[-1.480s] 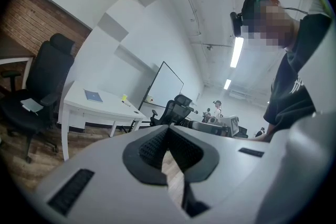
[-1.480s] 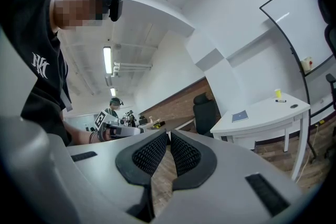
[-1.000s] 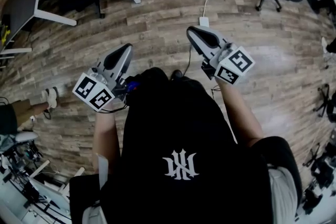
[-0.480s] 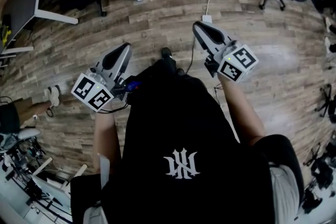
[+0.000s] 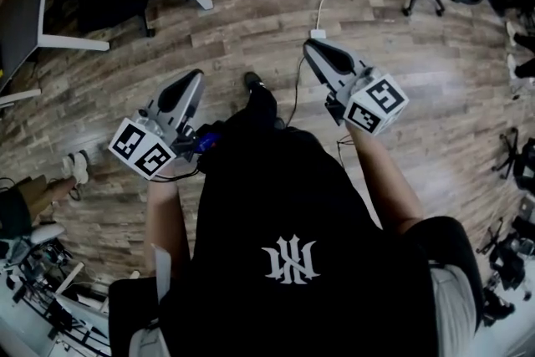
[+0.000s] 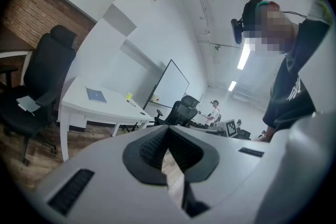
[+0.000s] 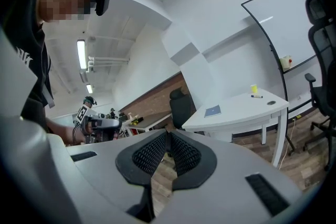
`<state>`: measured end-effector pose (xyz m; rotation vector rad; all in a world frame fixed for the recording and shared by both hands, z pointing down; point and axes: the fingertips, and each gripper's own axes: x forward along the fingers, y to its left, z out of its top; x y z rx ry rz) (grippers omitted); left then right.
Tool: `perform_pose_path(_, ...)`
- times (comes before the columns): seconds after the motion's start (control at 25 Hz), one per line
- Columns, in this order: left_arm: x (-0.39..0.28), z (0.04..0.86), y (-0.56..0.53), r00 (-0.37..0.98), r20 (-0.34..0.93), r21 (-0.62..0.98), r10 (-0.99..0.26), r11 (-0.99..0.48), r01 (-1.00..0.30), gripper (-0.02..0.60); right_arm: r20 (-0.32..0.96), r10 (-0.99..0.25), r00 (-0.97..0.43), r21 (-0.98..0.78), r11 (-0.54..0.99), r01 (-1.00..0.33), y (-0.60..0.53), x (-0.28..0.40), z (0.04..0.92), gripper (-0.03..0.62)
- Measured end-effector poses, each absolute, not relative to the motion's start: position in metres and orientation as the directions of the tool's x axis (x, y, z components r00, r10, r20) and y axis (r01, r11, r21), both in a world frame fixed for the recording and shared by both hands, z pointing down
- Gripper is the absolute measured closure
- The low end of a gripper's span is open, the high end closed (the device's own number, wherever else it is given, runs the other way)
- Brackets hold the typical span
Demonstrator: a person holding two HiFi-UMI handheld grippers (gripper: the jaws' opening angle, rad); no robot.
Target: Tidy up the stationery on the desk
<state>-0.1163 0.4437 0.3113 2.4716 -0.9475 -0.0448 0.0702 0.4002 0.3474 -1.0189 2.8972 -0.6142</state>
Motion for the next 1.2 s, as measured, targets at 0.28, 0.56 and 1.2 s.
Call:
perform_pose_path(0.28,-0.132,0.308,0.362,0.745,0.092,0.480,-0.661,-0.626,-0.615,0.580,0.158,-0.583,-0.797,-0.346,0.723,-0.598,0.327,0.057,0.350,0.545)
perform_pose_path(0.56,-0.158,0.302,0.284,0.748,0.034,0.524,-0.663,-0.625,-0.578,0.580,0.160,-0.601,-0.783,-0.313,0.721,-0.618,0.251,0.038,0.334,0.545)
perform_pose_path(1.2,-0.205,0.307,0.216,0.685,-0.063,0.637,-0.726,-0.558,-0.532,0.580,0.191,-0.614,-0.766,-0.328,0.695,-0.640,0.180,0.017,0.340,0.545)
